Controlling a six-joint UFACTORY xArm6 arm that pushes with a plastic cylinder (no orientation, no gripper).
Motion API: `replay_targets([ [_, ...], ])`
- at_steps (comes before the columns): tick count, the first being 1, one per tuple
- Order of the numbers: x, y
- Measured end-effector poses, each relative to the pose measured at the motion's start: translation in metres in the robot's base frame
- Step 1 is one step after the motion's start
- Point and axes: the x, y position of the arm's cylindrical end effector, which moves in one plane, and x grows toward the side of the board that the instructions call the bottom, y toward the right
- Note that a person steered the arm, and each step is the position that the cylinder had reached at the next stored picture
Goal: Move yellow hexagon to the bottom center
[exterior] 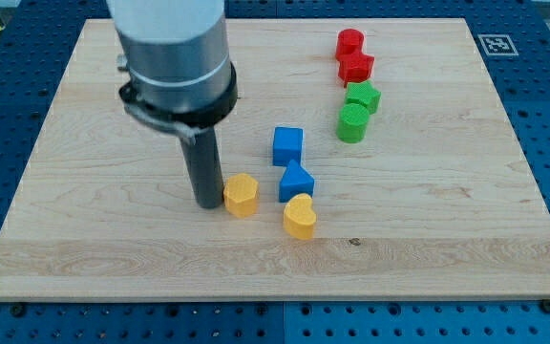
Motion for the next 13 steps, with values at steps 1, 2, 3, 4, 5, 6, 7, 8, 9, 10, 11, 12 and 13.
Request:
replay_targets([
  [1, 0.031, 0.000],
  [2, 0.035, -0.001],
  [3, 0.021, -0.018],
  [4, -0.016, -0.027],
  [5, -0.046, -0.025],
  [6, -0.046, -0.027],
  [7, -0.042, -0.014],
  [8, -0.042, -0.006],
  [9, -0.044, 0.019],
  [10, -0.044, 0.019],
  [11, -0.044, 0.034],
  [12, -0.044, 0.035],
  [13, -0.030, 0.033],
])
